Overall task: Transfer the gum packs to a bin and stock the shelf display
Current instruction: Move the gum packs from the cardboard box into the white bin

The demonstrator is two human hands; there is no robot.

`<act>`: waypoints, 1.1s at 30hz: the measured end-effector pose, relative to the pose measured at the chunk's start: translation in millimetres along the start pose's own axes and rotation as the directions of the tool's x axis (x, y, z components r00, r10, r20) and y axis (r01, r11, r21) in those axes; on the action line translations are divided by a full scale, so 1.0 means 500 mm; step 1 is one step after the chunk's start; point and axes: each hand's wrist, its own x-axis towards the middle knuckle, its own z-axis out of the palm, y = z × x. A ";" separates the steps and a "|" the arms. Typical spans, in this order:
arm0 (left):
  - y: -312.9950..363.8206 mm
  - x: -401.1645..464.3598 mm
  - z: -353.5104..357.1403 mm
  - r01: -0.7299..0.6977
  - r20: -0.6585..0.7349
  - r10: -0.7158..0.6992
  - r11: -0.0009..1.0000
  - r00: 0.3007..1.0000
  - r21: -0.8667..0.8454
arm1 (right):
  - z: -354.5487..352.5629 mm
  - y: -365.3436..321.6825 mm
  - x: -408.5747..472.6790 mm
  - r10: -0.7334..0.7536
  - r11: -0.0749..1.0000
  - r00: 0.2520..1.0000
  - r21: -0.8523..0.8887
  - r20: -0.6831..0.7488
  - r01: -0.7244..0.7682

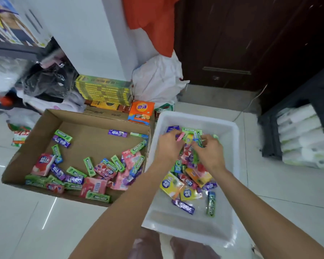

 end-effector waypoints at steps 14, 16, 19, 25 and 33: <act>-0.020 -0.050 -0.050 -0.004 -0.125 0.001 1.000 0.992 -0.022 | 0.001 -0.040 -0.002 -0.244 0.965 0.951 0.146 0.189 0.218; -0.056 -0.075 -0.093 -0.008 -0.195 0.001 0.999 0.981 -0.036 | 0.030 -0.081 -0.016 -0.311 0.946 0.925 0.164 0.221 0.279; -0.127 -0.108 -0.170 0.057 -0.270 -0.068 0.997 0.961 -0.048 | 0.084 -0.154 -0.045 -0.388 0.921 0.869 0.167 0.307 0.352; -0.312 -0.138 -0.322 0.255 -0.298 -0.239 0.967 0.924 0.017 | 0.236 -0.276 -0.110 -0.447 0.892 0.792 0.138 0.416 0.430; -0.511 -0.109 -0.410 0.174 0.015 -0.192 0.916 0.981 0.361 | 0.414 -0.295 -0.159 -0.254 0.893 0.784 -0.174 0.566 0.415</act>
